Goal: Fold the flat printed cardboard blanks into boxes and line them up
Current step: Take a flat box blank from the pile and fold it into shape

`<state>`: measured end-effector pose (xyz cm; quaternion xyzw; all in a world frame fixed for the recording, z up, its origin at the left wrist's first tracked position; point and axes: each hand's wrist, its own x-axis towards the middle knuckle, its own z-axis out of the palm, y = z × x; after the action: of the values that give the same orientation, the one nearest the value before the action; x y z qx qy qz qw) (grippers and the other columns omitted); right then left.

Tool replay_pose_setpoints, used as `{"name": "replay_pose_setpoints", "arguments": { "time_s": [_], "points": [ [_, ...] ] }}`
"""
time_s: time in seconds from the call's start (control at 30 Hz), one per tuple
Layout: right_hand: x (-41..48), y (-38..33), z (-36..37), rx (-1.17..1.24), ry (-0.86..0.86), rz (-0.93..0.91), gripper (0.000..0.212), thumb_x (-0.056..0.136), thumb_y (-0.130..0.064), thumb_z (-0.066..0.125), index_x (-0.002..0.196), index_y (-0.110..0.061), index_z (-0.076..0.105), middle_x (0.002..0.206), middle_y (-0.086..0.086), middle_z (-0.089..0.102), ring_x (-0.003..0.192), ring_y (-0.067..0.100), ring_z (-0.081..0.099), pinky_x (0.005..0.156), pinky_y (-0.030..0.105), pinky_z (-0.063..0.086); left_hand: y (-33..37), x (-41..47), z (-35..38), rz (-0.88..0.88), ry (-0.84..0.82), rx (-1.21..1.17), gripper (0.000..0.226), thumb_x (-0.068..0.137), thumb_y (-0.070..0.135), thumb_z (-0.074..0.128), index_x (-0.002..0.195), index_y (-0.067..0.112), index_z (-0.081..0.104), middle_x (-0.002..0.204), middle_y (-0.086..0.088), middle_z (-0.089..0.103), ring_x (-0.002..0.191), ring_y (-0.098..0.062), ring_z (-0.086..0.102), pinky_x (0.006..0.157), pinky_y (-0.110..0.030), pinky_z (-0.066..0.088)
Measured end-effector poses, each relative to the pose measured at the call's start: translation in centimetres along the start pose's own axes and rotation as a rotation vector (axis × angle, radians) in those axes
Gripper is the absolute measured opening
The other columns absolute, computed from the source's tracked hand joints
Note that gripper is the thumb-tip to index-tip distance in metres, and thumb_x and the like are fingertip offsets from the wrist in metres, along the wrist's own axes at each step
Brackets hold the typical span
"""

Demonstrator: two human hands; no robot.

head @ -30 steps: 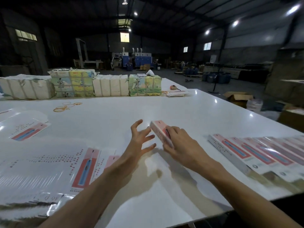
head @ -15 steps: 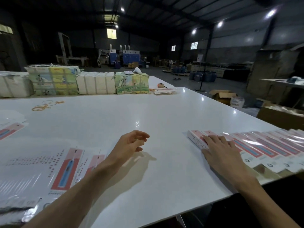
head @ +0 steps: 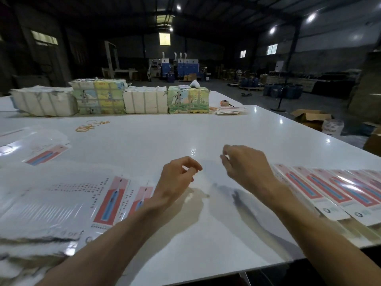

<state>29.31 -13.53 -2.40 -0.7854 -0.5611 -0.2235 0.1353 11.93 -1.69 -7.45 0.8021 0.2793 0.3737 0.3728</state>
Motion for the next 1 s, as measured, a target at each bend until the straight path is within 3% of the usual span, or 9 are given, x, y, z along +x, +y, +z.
{"name": "replay_pose_setpoints", "arguments": {
  "time_s": [0.1, 0.2, 0.27, 0.33, 0.43, 0.57, 0.7, 1.0],
  "points": [
    [3.0, -3.6, 2.2, 0.060, -0.024, -0.081, 0.028, 0.107, -0.033, 0.045, 0.088, -0.016, 0.058, 0.074, 0.002, 0.063, 0.067, 0.029, 0.060, 0.061, 0.036, 0.048, 0.5, 0.5, -1.2, 0.003, 0.131, 0.212, 0.020, 0.096, 0.019, 0.062, 0.090, 0.032, 0.075, 0.087, 0.014, 0.074, 0.071, -0.008, 0.069, 0.073, -0.027, 0.054],
    [3.0, -5.4, 5.4, 0.120, -0.048, -0.075, 0.027, 0.105, -0.032, 0.041, 0.087, -0.015, 0.051, 0.070, 0.001, 0.058, 0.066, 0.032, 0.057, 0.061, 0.038, 0.045, 1.2, 1.2, -3.1, -0.038, 0.165, 0.380, 0.013, 0.095, 0.022, 0.062, 0.095, 0.030, 0.072, 0.088, 0.011, 0.073, 0.078, -0.011, 0.068, 0.079, -0.032, 0.056],
    [2.5, -5.1, 7.1, 0.187, -0.085, -0.047, 0.027, 0.104, -0.033, 0.041, 0.090, -0.015, 0.056, 0.074, 0.002, 0.063, 0.072, 0.031, 0.060, 0.065, 0.039, 0.048, 1.8, 1.7, -4.9, -0.065, 0.178, 0.450, 0.010, 0.096, 0.024, 0.064, 0.100, 0.029, 0.071, 0.090, 0.009, 0.074, 0.080, -0.012, 0.068, 0.082, -0.033, 0.057],
    [2.6, -4.3, 8.0, 0.233, -0.111, -0.034, 0.028, 0.103, -0.034, 0.042, 0.093, -0.017, 0.061, 0.078, 0.001, 0.067, 0.077, 0.030, 0.062, 0.070, 0.038, 0.050, 2.4, 2.3, -7.4, -0.147, 0.123, 0.601, 0.016, 0.097, 0.029, 0.065, 0.112, 0.025, 0.070, 0.100, 0.002, 0.074, 0.089, -0.019, 0.068, 0.084, -0.033, 0.056],
    [2.6, -3.6, 8.4, 0.326, -0.102, -0.006, 0.025, 0.102, -0.033, 0.045, 0.090, -0.019, 0.063, 0.076, -0.003, 0.068, 0.077, 0.026, 0.061, 0.068, 0.035, 0.048, 3.2, 2.2, -11.1, -0.392, -0.101, 0.934, 0.036, 0.095, 0.043, 0.071, 0.118, 0.015, 0.067, 0.116, -0.006, 0.072, 0.102, -0.027, 0.067, 0.085, -0.033, 0.053],
    [2.8, -3.8, 8.2, 0.443, -0.072, -0.002, 0.022, 0.101, -0.029, 0.048, 0.086, -0.022, 0.063, 0.072, -0.006, 0.066, 0.071, 0.022, 0.058, 0.061, 0.032, 0.040, 3.7, -0.6, -13.7, -0.659, -0.253, 1.217, 0.066, 0.074, 0.066, 0.085, 0.113, 0.016, 0.065, 0.102, 0.000, 0.072, 0.093, -0.019, 0.069, 0.088, -0.035, 0.058],
    [3.0, -4.1, 7.9, 0.469, -0.066, -0.023, 0.016, 0.099, -0.028, 0.052, 0.089, -0.024, 0.064, 0.073, -0.007, 0.066, 0.073, 0.020, 0.055, 0.059, 0.032, 0.034, 3.4, -2.2, -14.4, -0.779, -0.290, 1.269, 0.078, 0.071, 0.074, 0.082, 0.118, 0.014, 0.063, 0.100, -0.001, 0.071, 0.095, -0.019, 0.071, 0.094, -0.037, 0.059],
    [2.8, -3.9, 7.7, 0.503, -0.056, -0.024, 0.012, 0.095, -0.025, 0.057, 0.087, -0.023, 0.065, 0.073, -0.005, 0.067, 0.071, 0.020, 0.056, 0.056, 0.028, 0.033, 3.4, -1.8, -14.5, -0.698, -0.134, 1.181, 0.090, 0.073, 0.055, 0.091, 0.130, 0.010, 0.039, 0.121, -0.010, 0.065, 0.108, -0.025, 0.069, 0.097, -0.039, 0.058]
  ]
}}
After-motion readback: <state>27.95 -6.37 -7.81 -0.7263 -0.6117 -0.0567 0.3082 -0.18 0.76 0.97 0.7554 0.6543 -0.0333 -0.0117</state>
